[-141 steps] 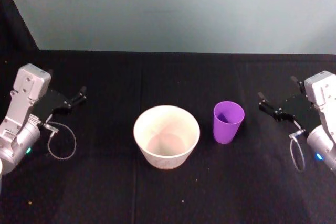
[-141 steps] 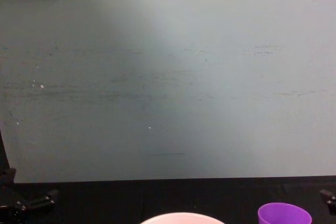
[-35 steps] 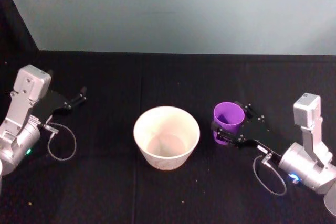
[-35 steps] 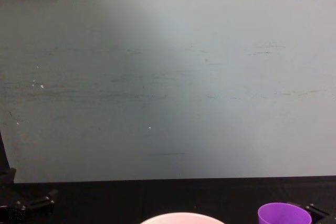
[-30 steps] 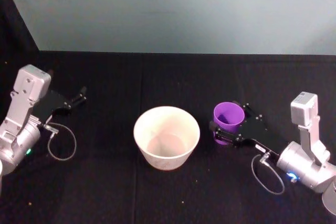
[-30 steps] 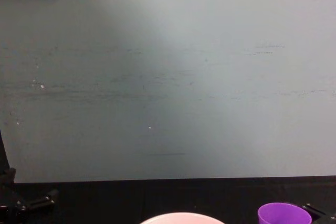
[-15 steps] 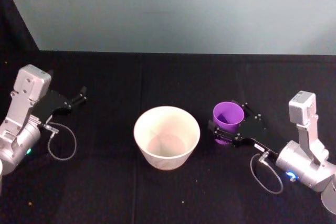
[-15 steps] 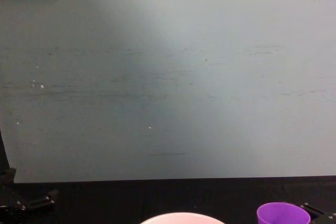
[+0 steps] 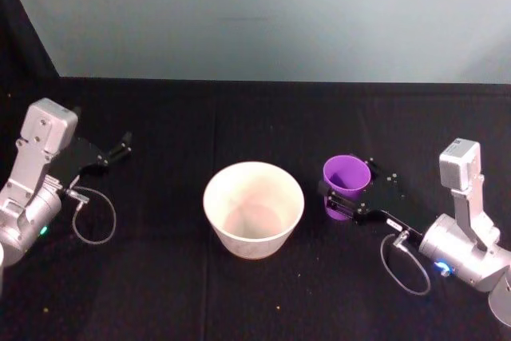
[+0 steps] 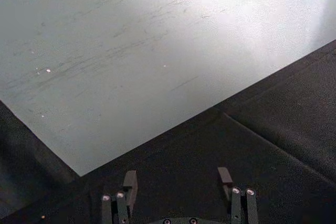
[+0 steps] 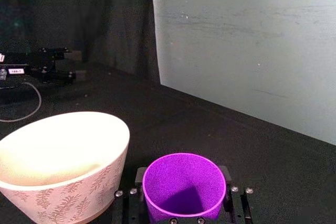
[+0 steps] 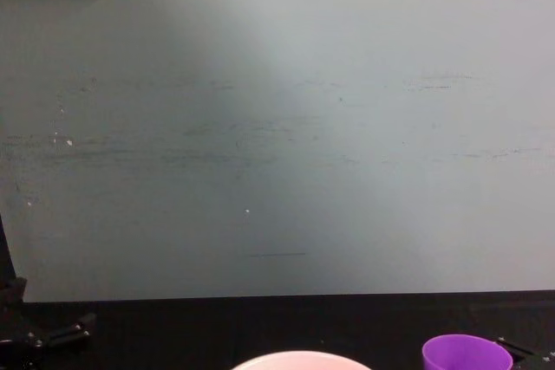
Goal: Pick up the cup and pour the mung beans from the cup into the bowl.
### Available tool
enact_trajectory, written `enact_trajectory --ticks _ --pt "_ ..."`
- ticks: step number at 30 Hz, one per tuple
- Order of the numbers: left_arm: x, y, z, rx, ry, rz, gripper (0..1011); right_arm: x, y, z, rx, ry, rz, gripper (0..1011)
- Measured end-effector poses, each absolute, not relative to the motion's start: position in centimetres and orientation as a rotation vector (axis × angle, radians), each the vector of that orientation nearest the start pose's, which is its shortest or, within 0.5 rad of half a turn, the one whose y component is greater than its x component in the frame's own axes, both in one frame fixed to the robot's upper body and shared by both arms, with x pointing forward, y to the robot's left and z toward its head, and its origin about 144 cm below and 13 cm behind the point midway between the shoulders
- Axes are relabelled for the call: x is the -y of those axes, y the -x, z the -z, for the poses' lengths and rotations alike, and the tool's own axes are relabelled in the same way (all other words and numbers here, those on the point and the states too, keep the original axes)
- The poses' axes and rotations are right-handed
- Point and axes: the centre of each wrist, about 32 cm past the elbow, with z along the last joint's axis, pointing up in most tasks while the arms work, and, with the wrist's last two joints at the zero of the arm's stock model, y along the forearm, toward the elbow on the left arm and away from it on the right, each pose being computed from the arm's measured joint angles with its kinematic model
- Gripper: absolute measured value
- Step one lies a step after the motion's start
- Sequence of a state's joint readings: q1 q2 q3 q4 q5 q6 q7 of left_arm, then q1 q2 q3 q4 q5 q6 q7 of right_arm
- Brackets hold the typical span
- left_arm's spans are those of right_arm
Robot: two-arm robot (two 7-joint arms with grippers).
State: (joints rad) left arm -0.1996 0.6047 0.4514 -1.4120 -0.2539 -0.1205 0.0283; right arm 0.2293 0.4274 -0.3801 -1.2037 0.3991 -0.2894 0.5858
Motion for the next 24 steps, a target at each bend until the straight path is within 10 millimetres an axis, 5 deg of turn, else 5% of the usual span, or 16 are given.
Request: enact_trajectory --ticks 17,24 --pt "-31.0 -48.9 -114.0 0.285 -0.304 -1.248 1000 29.6 -50.2 -109.7 0.076 0.064 0.785 755" --pt "-31.0 -48.9 -114.0 0.285 -0.305 -1.248 1000 29.7 -49.6 -112.1 0.104 0.056 0.79 755"
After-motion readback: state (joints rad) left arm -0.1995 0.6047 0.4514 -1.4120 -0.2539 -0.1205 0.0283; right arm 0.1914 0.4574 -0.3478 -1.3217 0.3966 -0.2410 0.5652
